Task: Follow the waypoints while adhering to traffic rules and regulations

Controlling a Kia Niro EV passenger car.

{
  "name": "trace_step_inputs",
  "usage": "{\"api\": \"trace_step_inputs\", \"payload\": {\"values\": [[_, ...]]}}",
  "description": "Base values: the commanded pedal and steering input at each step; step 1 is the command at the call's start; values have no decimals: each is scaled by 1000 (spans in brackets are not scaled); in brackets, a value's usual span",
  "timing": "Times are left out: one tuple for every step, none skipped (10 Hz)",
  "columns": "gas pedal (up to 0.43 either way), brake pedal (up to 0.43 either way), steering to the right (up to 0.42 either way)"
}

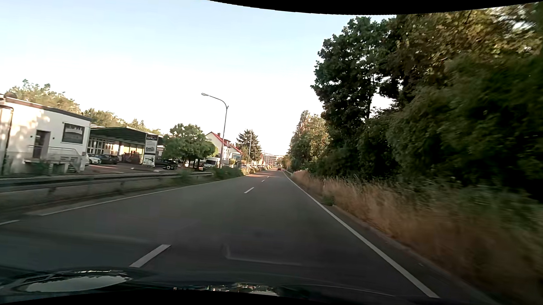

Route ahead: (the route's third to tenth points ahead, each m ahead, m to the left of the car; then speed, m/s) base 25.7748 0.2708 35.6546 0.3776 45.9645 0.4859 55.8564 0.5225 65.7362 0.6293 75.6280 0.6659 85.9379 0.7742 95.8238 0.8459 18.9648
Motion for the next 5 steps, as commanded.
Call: {"api": "trace_step_inputs", "payload": {"values": [[0,0,0],[0,0,0],[0,0,0],[0,0,0],[0,0,0]]}}
